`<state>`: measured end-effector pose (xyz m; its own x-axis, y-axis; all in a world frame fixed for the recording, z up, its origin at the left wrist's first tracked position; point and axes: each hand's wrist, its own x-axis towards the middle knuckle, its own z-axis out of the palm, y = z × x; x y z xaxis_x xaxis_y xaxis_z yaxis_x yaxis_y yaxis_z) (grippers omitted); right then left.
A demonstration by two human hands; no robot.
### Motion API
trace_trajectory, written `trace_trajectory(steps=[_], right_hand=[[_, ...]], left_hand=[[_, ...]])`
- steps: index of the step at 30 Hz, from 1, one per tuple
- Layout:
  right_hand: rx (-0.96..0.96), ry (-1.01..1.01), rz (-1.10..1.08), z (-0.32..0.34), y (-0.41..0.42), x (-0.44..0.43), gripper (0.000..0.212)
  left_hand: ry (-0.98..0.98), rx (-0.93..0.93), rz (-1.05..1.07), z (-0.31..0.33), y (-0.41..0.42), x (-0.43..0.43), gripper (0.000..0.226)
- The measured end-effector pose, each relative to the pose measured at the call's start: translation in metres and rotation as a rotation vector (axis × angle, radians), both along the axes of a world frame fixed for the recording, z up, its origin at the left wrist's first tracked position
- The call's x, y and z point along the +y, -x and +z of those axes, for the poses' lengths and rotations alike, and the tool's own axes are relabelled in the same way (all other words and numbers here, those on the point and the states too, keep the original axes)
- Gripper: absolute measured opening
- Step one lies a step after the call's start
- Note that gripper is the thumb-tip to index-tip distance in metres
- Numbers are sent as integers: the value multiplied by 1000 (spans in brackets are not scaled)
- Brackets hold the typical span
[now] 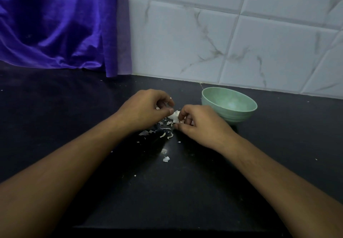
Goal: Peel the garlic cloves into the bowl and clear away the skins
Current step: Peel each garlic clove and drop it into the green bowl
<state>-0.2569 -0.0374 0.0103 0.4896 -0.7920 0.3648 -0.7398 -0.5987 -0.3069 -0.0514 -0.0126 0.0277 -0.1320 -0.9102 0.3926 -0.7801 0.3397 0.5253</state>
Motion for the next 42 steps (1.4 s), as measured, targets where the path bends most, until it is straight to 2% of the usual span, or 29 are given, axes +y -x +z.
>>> trace_trajectory(steps=[3, 9, 11, 17, 21, 22, 25, 26, 29, 37, 42], right_hand=[[8, 21, -1, 0, 0, -2, 8], [39, 57, 24, 0, 0, -2, 13], [2, 47, 36, -1, 1, -2, 14], [-381, -169, 77, 0, 0, -2, 22], [-602, -291, 96, 6, 1, 0, 10], [-654, -326, 107, 7, 1, 1, 8], [-791, -441, 148, 8, 1, 2, 8], [-817, -478, 158, 8, 0, 3, 9], [-843, -554, 188, 9, 0, 4, 10], [-883, -661, 209, 12, 1, 7, 7], [-752, -539, 151, 13, 4, 5, 12]], left_hand=[[-7, -11, -1, 0, 1, 1, 13], [-32, -41, -4, 0, 4, 2, 7], [-22, -37, 5, 1, 4, 3, 12], [5, -13, 26, 2, -1, 0, 40], [-35, -44, 13, 3, -1, 1, 61], [-38, -48, 3, 3, -1, 2, 56], [-30, -15, -67, 4, -2, 2, 15], [-21, 1, -100, 4, 0, 3, 9], [10, 31, -147, 4, 3, 5, 17], [18, 146, -112, 9, 2, 5, 8], [8, 215, -97, 9, 0, 4, 6]])
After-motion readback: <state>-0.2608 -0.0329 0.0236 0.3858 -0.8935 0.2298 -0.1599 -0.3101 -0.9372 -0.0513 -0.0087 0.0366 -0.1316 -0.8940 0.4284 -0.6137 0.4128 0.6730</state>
